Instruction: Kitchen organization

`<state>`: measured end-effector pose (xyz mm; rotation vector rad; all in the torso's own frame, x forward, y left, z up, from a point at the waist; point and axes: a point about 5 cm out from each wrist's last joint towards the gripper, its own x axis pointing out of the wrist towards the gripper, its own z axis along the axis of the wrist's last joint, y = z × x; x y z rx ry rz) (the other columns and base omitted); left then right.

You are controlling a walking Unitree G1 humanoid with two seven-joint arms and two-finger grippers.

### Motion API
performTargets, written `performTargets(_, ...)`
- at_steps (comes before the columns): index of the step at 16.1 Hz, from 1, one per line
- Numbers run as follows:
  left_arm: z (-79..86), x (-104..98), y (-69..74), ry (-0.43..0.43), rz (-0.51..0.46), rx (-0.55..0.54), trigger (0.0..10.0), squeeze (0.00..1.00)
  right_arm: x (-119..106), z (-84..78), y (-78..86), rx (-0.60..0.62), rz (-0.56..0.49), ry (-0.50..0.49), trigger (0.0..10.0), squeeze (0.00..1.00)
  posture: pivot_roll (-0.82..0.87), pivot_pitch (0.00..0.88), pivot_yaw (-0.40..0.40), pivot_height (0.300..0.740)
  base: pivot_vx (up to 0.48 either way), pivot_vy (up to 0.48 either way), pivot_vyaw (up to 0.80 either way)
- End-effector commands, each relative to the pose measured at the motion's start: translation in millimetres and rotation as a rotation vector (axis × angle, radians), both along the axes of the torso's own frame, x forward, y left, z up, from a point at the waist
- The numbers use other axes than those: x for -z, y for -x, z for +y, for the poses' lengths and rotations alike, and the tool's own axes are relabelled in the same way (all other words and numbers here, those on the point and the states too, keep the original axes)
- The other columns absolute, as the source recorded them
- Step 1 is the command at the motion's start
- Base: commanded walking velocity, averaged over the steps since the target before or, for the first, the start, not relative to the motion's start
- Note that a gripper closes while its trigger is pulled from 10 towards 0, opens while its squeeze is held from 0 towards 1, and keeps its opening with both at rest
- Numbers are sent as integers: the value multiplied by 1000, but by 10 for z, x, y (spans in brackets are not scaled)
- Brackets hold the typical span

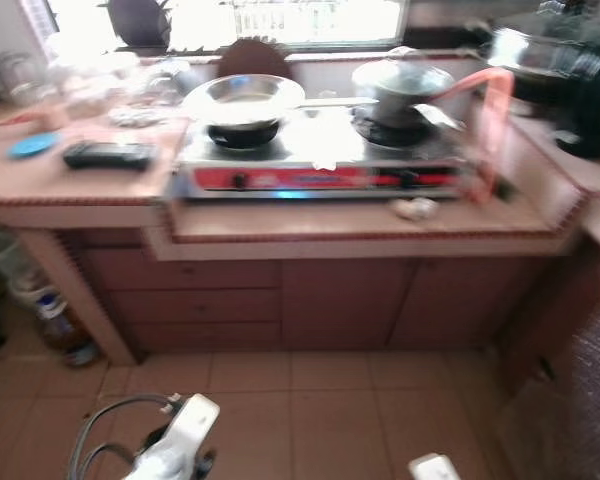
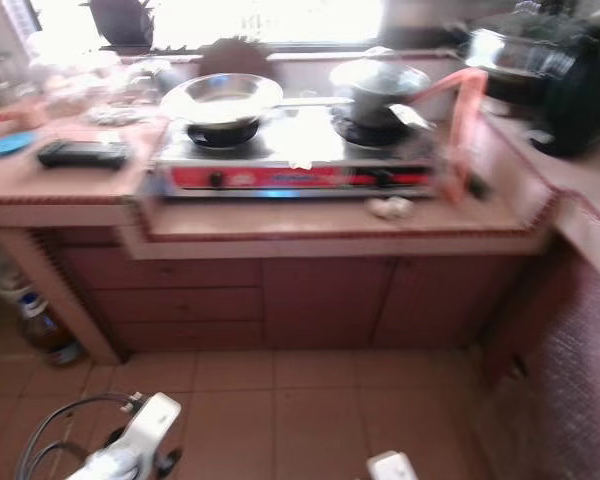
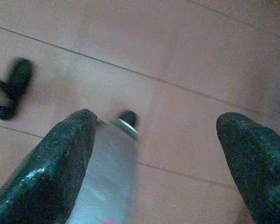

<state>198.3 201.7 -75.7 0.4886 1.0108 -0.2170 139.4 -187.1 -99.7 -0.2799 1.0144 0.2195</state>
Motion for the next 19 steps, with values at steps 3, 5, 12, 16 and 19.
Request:
performTargets(3,-17,-34,-70,-8,-18,15,10000,0,-3,10,-8,-7,-5,2,10000,0,173,0,16,740,0,420,0)
performTargets(5,-20,-34,-69,-9,-17,19,10000,0,-6,8,-14,-9,-7,2,10000,0,173,0,16,740,0,420,0)
performTargets(12,-44,-30,-68,-7,-13,39,10000,0,-8,-21,-13,-25,-4,18,10000,0,169,0,7,740,0,110,72)
performTargets(16,-52,-26,-63,-8,-11,44,10000,0,-14,-43,-23,-31,-4,28,10000,0,167,0,3,740,0,0,567)
performTargets(19,-56,-22,-59,-6,-3,49,10000,0,-14,-48,-21,-29,-2,27,10000,0,166,0,0,740,0,0,146)
